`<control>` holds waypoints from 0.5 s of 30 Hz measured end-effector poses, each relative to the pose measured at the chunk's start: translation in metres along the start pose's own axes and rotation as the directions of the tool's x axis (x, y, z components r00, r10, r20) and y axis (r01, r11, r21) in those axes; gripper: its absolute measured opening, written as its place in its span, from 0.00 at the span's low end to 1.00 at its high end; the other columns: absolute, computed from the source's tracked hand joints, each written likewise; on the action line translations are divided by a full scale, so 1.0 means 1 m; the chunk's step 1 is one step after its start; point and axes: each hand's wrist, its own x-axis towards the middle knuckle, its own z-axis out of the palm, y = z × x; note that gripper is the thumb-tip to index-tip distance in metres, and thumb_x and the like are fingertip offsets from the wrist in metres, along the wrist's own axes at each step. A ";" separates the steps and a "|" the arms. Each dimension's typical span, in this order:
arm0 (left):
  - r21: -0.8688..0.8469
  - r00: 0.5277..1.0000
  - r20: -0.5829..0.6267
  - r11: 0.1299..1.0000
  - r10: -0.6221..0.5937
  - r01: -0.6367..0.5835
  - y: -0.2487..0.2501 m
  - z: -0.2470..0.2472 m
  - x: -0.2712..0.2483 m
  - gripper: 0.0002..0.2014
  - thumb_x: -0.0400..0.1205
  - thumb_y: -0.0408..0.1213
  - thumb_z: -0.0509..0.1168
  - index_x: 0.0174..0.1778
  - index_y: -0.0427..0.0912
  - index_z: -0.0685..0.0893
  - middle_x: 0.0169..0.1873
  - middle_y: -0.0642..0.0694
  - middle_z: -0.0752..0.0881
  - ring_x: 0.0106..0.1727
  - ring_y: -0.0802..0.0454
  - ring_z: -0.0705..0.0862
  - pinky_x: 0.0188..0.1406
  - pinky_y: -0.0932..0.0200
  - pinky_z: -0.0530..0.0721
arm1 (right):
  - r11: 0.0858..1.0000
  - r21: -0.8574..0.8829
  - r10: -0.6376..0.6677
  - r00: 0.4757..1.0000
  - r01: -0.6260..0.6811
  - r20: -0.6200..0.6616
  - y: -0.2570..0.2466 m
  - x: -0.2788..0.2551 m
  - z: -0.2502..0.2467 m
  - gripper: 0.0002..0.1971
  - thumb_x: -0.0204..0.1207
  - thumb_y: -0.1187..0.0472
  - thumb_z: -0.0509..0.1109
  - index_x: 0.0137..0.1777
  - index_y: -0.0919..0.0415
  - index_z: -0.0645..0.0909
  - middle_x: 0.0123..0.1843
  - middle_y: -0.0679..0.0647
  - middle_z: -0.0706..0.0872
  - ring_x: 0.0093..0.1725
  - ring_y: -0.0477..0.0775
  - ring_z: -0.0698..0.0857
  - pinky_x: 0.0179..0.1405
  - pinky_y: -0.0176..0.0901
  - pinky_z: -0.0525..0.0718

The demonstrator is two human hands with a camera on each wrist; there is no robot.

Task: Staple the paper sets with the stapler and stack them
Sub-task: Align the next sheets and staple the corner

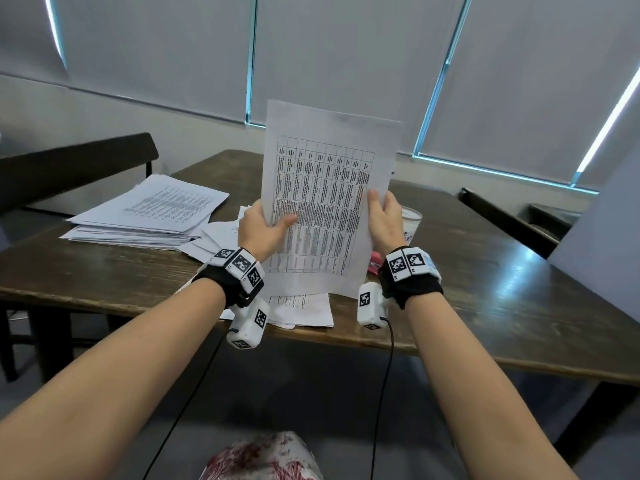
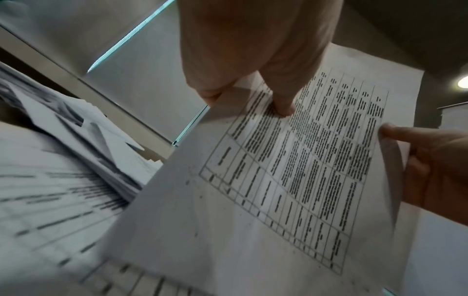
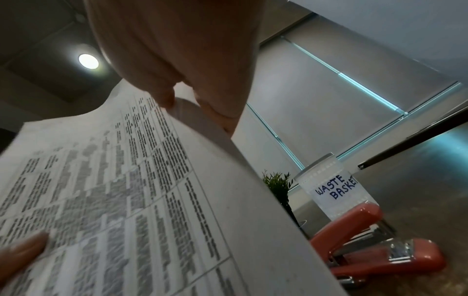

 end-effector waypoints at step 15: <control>0.273 0.999 0.035 0.962 -0.013 0.003 -0.002 -0.020 0.021 0.22 0.74 0.47 0.77 0.59 0.44 0.82 0.52 0.47 0.89 0.52 0.46 0.87 0.56 0.43 0.86 | 0.236 -0.957 0.401 0.880 0.169 0.254 0.056 0.008 -0.017 0.17 0.84 0.59 0.62 0.71 0.61 0.77 0.65 0.64 0.82 0.63 0.67 0.82 0.57 0.51 0.79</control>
